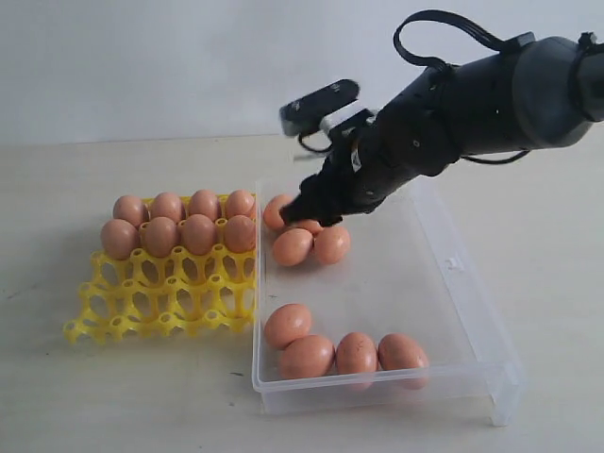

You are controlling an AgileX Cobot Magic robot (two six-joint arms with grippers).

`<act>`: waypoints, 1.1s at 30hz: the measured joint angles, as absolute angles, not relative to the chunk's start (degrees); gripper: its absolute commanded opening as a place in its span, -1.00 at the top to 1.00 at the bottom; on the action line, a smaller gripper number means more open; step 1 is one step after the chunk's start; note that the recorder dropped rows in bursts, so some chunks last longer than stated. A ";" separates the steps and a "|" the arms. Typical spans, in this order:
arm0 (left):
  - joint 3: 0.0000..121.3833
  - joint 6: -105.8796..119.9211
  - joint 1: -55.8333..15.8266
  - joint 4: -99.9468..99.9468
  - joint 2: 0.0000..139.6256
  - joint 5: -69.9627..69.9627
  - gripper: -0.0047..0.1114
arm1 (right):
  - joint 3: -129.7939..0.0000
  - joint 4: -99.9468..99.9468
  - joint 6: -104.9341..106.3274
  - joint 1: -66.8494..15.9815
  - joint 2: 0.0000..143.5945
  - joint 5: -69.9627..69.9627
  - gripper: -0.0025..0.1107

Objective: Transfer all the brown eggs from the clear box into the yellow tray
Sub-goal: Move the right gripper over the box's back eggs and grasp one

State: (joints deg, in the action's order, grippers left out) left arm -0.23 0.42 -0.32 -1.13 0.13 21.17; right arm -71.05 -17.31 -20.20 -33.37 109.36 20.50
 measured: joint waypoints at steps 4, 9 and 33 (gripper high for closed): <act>-0.23 0.42 -0.32 -1.13 0.13 21.17 0.92 | -71.15 -18.13 -53.29 -31.97 109.47 21.16 0.03; -0.23 0.42 -0.32 -1.13 0.13 21.17 0.92 | -71.15 -18.13 -70.51 -29.08 109.96 23.22 0.03; -0.23 0.42 -0.32 -1.13 0.13 21.17 0.92 | -71.15 -13.83 -72.50 -30.39 119.56 13.53 0.39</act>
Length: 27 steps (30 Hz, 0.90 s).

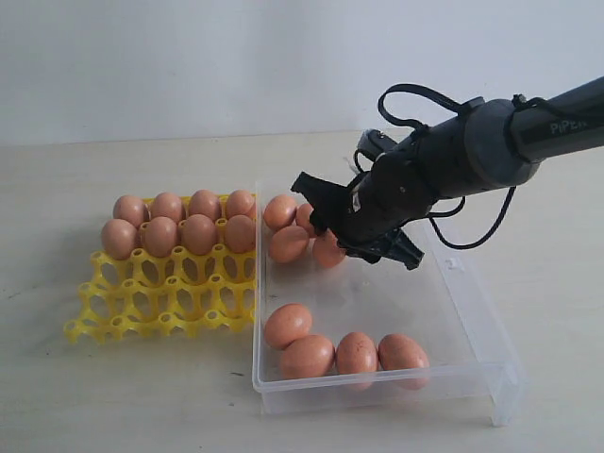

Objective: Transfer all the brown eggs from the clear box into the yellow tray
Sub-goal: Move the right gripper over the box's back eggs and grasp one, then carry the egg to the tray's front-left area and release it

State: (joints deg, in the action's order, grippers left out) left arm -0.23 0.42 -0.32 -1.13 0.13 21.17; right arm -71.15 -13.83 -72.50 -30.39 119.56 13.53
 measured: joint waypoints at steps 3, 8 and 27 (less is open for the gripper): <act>-0.23 0.42 -0.32 -1.13 0.13 21.17 0.92 | -71.15 -13.83 -70.85 -30.39 119.56 13.53 0.82; -0.23 0.42 -0.32 -1.13 0.13 21.17 0.92 | -71.15 -13.60 -66.07 -30.39 119.45 14.53 0.96; -0.23 0.42 -0.32 -1.13 0.13 21.17 0.92 | -76.23 -36.93 -42.54 -44.68 122.64 -31.32 0.96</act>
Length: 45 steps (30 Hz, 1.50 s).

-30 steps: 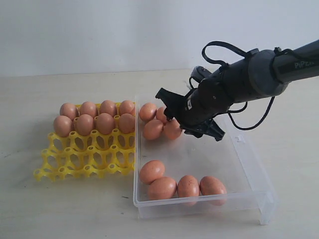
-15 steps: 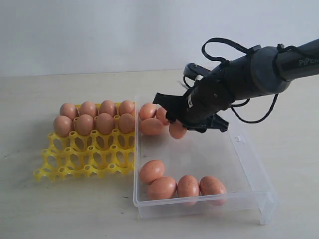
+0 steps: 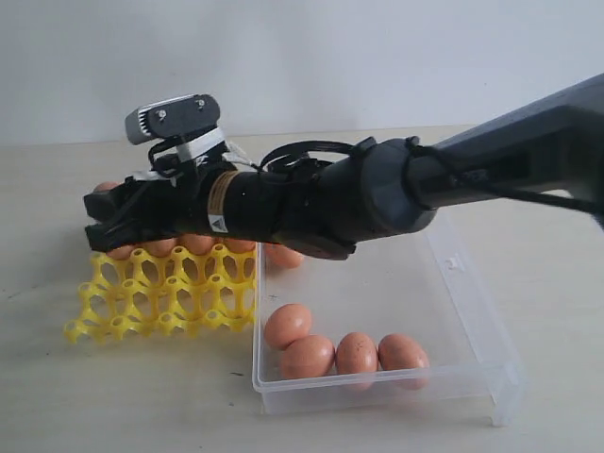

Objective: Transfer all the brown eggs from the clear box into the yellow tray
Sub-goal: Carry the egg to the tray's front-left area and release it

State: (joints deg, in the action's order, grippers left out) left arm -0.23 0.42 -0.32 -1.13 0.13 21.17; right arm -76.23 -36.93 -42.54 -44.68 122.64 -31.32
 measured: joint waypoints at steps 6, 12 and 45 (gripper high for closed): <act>-0.23 0.42 -0.32 -1.13 0.13 21.17 0.92 | -81.11 -39.21 -42.54 -45.95 127.72 -31.66 0.96; -0.23 0.42 -0.32 -1.13 0.13 21.17 0.92 | -84.11 -39.56 -41.33 -45.95 131.14 -31.67 0.96; -0.23 0.42 -0.32 -1.13 0.13 21.17 0.92 | -88.63 -39.81 -40.85 -45.95 136.94 -29.09 -0.03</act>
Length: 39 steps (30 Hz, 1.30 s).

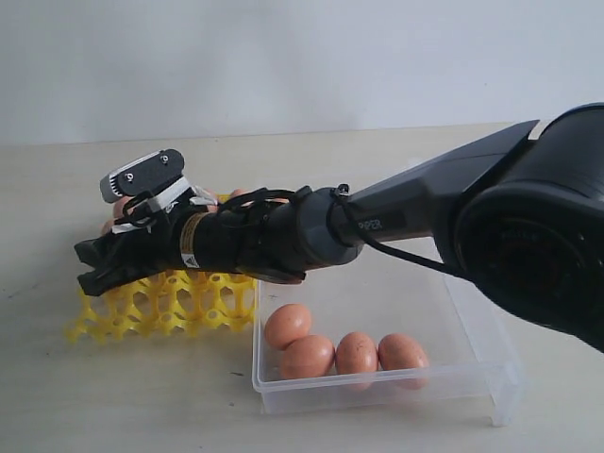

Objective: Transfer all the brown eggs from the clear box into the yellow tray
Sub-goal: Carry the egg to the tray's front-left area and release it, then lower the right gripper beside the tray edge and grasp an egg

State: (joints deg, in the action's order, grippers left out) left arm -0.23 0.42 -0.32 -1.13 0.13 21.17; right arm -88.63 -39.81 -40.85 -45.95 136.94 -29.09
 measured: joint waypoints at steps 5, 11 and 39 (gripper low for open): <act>-0.23 0.42 -0.32 -1.13 0.13 21.17 0.92 | -88.63 -42.78 -48.21 -45.95 130.21 -18.43 -0.03; -0.23 0.42 -0.32 -1.13 0.13 21.17 0.92 | -88.81 -43.07 -51.41 -45.95 116.63 18.79 0.00; -0.23 0.42 -0.32 -1.13 0.13 21.17 0.92 | -88.81 -2.30 -5.09 -37.18 122.31 35.80 0.05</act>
State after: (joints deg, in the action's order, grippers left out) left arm -0.23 0.42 -0.32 -1.13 0.13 21.17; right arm -88.81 -2.30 -5.09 -37.18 122.31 35.80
